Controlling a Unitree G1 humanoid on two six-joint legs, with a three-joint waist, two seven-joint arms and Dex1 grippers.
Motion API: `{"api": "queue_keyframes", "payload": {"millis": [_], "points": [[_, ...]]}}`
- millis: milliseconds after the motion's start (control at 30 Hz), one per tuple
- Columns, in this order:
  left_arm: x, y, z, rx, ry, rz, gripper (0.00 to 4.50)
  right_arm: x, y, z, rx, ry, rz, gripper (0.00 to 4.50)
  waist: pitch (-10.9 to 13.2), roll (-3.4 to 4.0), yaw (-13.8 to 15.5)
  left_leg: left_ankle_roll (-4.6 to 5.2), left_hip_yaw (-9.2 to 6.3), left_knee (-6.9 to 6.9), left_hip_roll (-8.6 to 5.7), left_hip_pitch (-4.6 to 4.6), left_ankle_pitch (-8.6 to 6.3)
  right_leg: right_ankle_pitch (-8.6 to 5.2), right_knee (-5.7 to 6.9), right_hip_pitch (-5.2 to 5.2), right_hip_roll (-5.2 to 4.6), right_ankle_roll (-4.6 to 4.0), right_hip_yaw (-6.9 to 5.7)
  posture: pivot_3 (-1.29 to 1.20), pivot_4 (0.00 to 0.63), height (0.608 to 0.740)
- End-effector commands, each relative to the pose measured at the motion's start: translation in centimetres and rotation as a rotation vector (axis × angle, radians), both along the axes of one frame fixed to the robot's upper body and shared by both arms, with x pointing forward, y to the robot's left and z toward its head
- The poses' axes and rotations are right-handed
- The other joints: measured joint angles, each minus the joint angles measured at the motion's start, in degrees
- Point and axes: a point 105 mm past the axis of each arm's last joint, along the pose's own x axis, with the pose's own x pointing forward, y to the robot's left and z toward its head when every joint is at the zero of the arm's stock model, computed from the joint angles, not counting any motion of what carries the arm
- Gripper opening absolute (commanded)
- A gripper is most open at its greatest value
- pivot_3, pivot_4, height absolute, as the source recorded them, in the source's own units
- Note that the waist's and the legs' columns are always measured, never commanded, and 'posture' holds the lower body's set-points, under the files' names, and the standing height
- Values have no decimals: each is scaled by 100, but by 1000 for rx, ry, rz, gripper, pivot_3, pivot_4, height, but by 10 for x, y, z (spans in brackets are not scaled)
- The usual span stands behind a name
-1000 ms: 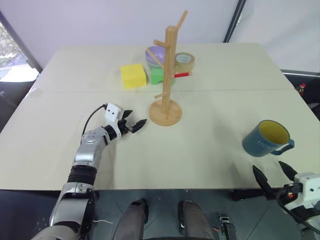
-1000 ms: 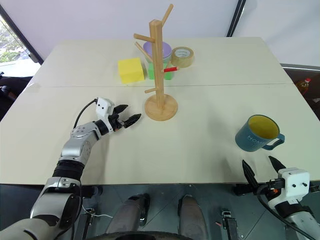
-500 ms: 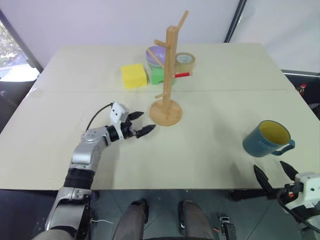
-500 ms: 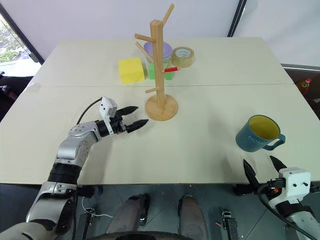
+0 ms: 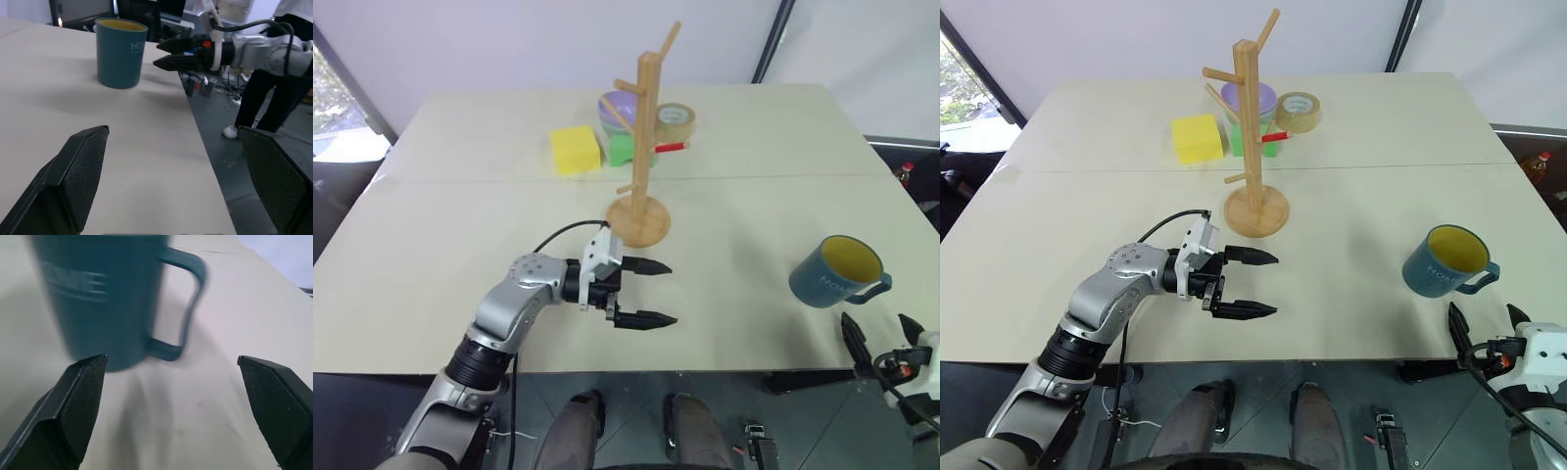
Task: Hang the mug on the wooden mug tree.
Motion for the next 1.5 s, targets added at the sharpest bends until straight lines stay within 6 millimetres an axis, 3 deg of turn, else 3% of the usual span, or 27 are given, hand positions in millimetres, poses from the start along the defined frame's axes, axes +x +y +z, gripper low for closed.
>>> {"api": "queue_keyframes", "payload": {"millis": [33,600,700,900,933,1000,1133,1367,1500], "points": [[-5,-4,10,-16,-47,-30,4500,0,-18,7,-32,-22,-51,4417,-1,2,-9,1,1,0,0,0,0,0,0,0,0,0,0,0,150,740],[-6,-1,11,-21,-58,10,4500,45,-24,13,-31,-46,20,4417,-2,5,-5,3,12,2,-2,2,1,4,4,4,11,-4,0,0,150,740],[-5,1,11,-22,-60,22,4500,49,-23,12,-16,-45,38,3532,-2,5,-8,3,12,3,-2,3,1,4,4,5,11,-4,0,0,150,740],[-1,6,10,-17,-61,51,4500,54,-16,14,-3,-55,88,300,-2,5,-8,3,11,3,-3,5,1,4,7,5,17,-3,0,0,150,740],[-1,6,10,-17,-61,56,4500,54,-14,16,-1,-60,96,59,-3,6,-8,3,11,3,-3,5,1,4,7,5,17,-3,1,0,150,740],[1,9,10,-19,-59,72,4500,55,-9,19,-2,-71,122,59,-3,6,-8,3,11,3,-2,6,1,4,7,5,18,-4,1,0,150,740],[14,20,12,-28,-61,151,4500,62,18,39,-72,-90,251,59,-3,8,-20,3,11,3,-1,6,1,4,9,5,18,-3,1,0,150,740],[55,76,25,-71,-72,403,4500,91,127,130,-402,-166,743,59,4,17,-160,3,12,15,1,13,1,-7,41,-4,22,14,5,0,150,740],[61,94,36,-85,-98,451,4500,118,159,158,-532,-161,864,59,10,-1,-111,2,6,18,5,12,1,-4,43,-4,24,9,-4,0,150,740]]}}
